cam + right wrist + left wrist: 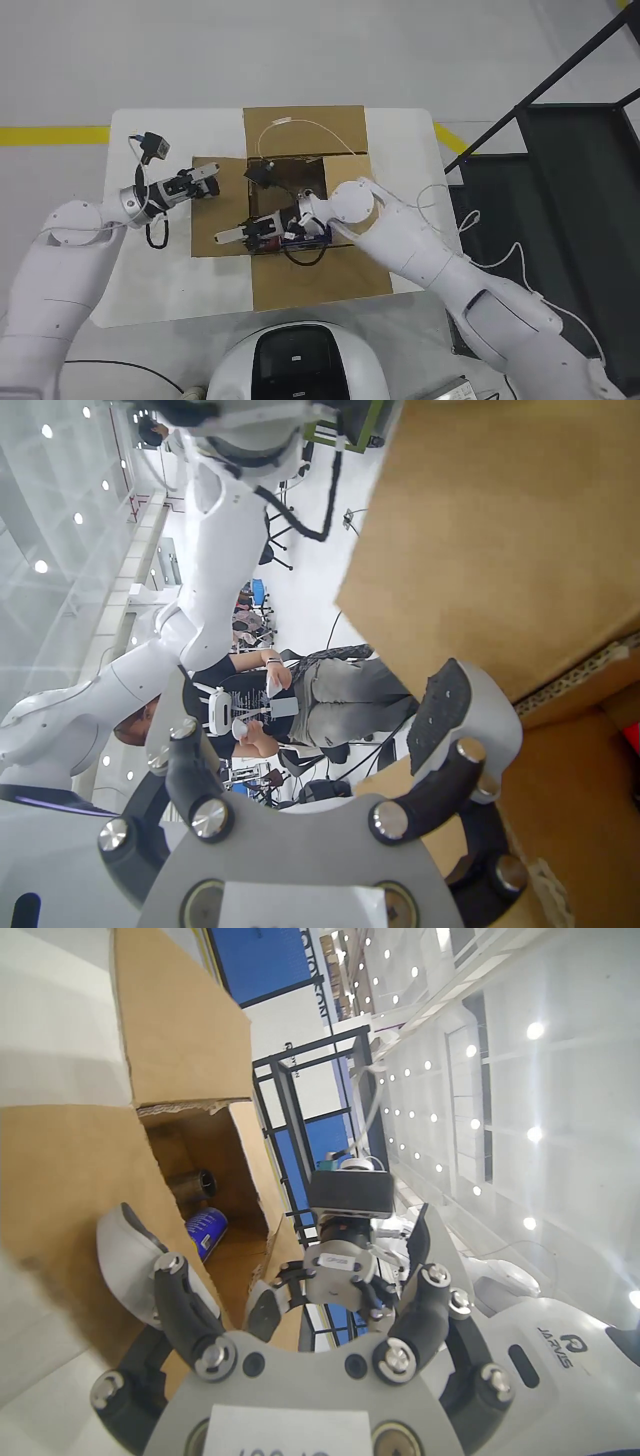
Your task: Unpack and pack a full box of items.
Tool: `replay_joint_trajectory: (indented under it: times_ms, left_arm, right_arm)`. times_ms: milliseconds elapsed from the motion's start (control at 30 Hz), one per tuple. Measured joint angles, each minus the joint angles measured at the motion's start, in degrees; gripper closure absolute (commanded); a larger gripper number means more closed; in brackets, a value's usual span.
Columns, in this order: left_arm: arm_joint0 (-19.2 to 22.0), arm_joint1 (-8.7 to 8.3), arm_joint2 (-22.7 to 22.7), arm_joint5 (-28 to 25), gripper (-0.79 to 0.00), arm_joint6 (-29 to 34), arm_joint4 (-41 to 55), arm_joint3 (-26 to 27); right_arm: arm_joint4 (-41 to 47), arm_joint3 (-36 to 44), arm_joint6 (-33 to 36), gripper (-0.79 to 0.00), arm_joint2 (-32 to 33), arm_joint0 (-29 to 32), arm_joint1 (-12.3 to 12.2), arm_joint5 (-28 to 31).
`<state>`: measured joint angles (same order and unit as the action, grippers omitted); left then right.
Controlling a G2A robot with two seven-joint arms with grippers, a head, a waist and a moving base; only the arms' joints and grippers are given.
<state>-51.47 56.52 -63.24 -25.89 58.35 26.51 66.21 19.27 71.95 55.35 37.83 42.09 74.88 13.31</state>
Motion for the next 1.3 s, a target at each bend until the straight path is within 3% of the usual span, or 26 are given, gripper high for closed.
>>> replay_joint_trajectory:
  times_ms: [400,600,867,1067,1300]
  left_arm:
    - [2.4,1.91,3.9,-0.1,-0.785,-4.7,-4.1,-7.9]
    - [2.8,2.65,5.0,-0.1,-0.785,-5.2,-4.7,-9.8]
    - [4.2,3.09,4.4,-0.7,-0.785,-6.4,-5.1,-11.0]
    - [2.3,0.87,-2.7,-0.3,-0.785,-2.9,-2.8,-4.2]
    - [-2.6,-1.74,-11.5,6.2,-0.785,-0.7,-4.5,13.3]
  right_arm:
    - [-4.7,17.0,0.9,-0.785,23.5,17.1,-8.3,-4.4]
    - [-4.9,21.1,0.8,-0.785,30.1,22.9,-9.9,-5.6]
    - [-4.1,22.0,0.6,-0.785,33.2,25.5,-10.7,-6.0]
    - [-4.4,22.3,1.2,-0.785,35.0,26.8,-11.2,-6.3]
    - [-7.4,21.3,0.5,-0.785,37.1,27.5,-11.8,-5.6]
